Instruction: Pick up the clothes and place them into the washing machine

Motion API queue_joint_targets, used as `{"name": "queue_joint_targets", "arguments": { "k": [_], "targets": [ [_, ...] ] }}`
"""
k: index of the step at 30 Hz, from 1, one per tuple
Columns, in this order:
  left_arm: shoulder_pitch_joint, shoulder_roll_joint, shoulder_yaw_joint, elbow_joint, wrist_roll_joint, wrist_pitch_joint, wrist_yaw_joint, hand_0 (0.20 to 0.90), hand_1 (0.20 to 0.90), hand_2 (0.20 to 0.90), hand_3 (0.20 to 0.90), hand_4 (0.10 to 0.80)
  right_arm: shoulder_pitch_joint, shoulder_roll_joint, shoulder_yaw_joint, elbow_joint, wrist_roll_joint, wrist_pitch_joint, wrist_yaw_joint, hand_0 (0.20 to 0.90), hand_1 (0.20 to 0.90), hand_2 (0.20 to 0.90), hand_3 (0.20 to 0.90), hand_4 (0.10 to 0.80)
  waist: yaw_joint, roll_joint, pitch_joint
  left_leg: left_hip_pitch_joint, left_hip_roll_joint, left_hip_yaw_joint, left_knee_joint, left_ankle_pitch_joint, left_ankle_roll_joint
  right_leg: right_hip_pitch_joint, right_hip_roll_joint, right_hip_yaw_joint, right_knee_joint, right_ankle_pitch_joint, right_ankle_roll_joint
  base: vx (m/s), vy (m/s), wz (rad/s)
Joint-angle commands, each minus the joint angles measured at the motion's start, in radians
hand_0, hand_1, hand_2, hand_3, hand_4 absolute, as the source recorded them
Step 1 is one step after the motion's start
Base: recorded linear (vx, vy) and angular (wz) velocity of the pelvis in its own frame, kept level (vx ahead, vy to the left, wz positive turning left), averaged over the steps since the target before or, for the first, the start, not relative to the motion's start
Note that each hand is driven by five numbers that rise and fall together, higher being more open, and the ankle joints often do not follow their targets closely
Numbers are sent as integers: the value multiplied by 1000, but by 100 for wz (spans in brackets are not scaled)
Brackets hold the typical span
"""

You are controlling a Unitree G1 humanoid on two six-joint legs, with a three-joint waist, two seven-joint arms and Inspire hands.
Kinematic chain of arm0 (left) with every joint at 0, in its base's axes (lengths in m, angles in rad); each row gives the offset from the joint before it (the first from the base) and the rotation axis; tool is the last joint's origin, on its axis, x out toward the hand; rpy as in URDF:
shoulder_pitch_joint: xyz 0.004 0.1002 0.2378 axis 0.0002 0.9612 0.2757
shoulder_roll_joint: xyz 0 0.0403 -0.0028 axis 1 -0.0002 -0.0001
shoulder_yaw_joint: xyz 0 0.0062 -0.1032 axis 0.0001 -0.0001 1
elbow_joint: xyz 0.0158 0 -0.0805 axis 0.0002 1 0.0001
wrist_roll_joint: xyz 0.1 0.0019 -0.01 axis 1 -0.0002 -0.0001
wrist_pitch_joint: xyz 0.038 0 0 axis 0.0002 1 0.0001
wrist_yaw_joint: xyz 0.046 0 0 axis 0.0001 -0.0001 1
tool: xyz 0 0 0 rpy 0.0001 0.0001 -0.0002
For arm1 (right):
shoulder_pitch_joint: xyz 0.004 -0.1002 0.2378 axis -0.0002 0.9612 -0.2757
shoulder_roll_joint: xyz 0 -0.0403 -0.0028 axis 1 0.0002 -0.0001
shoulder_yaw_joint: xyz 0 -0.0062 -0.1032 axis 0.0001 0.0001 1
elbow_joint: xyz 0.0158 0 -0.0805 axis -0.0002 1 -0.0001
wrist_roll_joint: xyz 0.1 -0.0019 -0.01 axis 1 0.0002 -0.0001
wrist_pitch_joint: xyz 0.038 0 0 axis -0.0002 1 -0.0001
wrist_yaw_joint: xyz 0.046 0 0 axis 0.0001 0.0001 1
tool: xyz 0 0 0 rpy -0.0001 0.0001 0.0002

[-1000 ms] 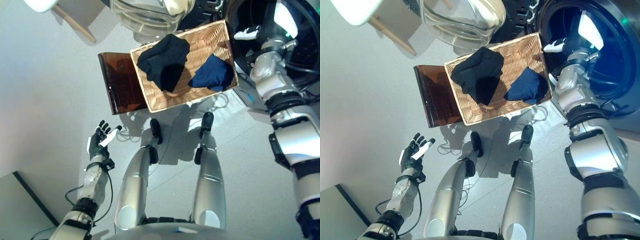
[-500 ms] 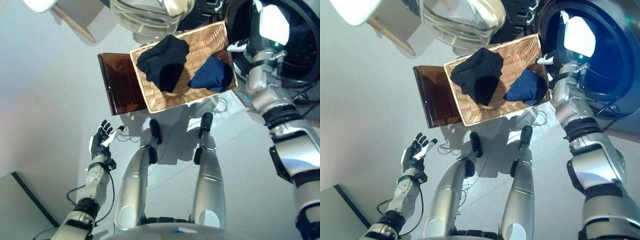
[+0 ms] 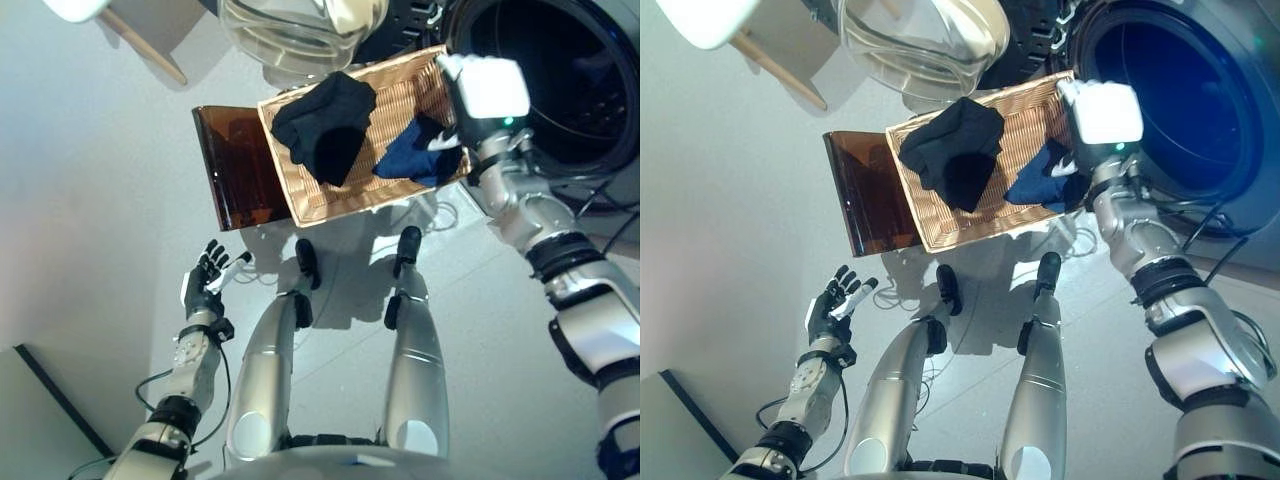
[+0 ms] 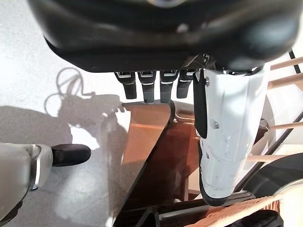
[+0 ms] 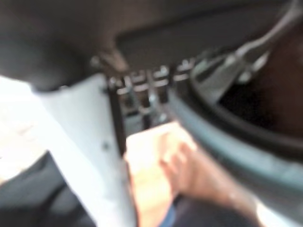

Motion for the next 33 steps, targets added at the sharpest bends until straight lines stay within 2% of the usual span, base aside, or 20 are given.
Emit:
{"name": "queue_joint_targets", "arguments": {
  "k": [1, 4, 5, 6, 7, 8, 9, 10, 15, 23, 26, 33],
  "targets": [
    [45, 23, 61, 25, 14, -72, 12, 900, 900, 900, 900, 800, -36, -32, -10, -77, -17, -38, -33, 900, 900, 900, 900, 800, 38, -2, -32, 45, -1, -37, -212, 126, -104, -10, 24, -42, 197, -153, -11, 0, 0, 0],
    [42, 20, 60, 38, 12, -70, 15, 900, 900, 900, 900, 800, -22, 10, -25, -66, 25, -43, -27, 900, 900, 900, 900, 800, 37, -4, -31, 43, 1, -36, -208, 125, -105, -13, 22, -42, 202, -155, -12, 30, -4, 1],
    [40, 18, 61, 39, 8, -70, 17, 900, 900, 900, 900, 800, -15, 26, -34, -63, 43, -41, -27, 900, 900, 900, 900, 800, 34, -6, -36, 54, -3, -45, -208, 100, -114, -4, 22, -33, 209, -182, -1, 0, 0, 0],
    [40, 18, 60, 35, 6, -71, 18, 900, 900, 900, 900, 800, -10, 41, -42, -57, 58, -41, -28, 900, 900, 900, 900, 800, 35, -6, -31, 43, 1, -35, -208, 125, -104, -12, 23, -41, 203, -155, -12, 91, -7, 1],
    [39, 17, 57, 35, 6, -71, 20, 900, 900, 900, 900, 800, -6, 60, -47, -46, 74, -43, -29, 900, 900, 900, 900, 800, 35, -6, -36, 53, -3, -44, -206, 99, -113, -4, 23, -34, 210, -182, -3, -98, 9, -4],
    [36, 18, 59, 30, 3, -72, 23, 900, 900, 900, 900, 800, 3, 77, -49, -47, 75, -46, -42, 900, 900, 900, 900, 800, 35, -5, -30, 42, 2, -35, -206, 124, -103, -11, 24, -42, 202, -154, -14, 92, -4, 0],
    [37, 17, 58, 31, 3, -72, 23, 900, 900, 900, 900, 800, 3, 77, -49, -46, 75, -46, -42, 900, 900, 900, 900, 800, 34, -7, -36, 53, -2, -44, -205, 99, -113, -3, 23, -33, 210, -181, -4, -97, 10, -3],
    [36, 17, 60, 38, 8, -71, 24, 900, 900, 900, 900, 800, 6, 80, -46, -63, 61, -46, -43, 900, 900, 900, 900, 800, 35, -5, -30, 42, 2, -35, -206, 124, -103, -11, 24, -42, 200, -154, -13, 0, 0, 0],
    [42, 22, 57, 23, 17, -77, 27, 900, 900, 900, 900, 800, -15, 84, -6, -69, -8, -44, -51, 900, 900, 900, 900, 800, 39, 0, -30, 45, 1, -37, -212, 127, -104, -10, 24, -43, 198, -154, -12, -19, 1, 0],
    [42, 33, 53, 54, 44, -81, 28, 900, 900, 900, 900, 800, -101, 44, 122, -119, -200, -33, -44, 900, 900, 900, 900, 800, 46, -5, -29, 45, 1, -40, -206, 125, -105, -10, 25, -42, 202, -156, -12, 0, 0, 0],
    [40, 35, 42, 59, 44, -84, 24, 900, 900, 900, 900, 800, -153, 44, 197, -109, -272, -29, -32, 900, 900, 900, 900, 800, 50, -7, -32, 45, 1, -42, -202, 124, -106, -9, 25, -44, 205, -158, -12, -3, -4, 4],
    [38, 37, 31, 67, 44, -81, 24, 900, 900, 900, 900, 800, -225, 61, 294, -93, -357, -20, -14, 900, 900, 900, 900, 800, 59, -13, -36, 53, -1, -48, -209, 129, -109, 1, 26, -47, 199, -157, -11, -1, -1, 2]
  ]
}}
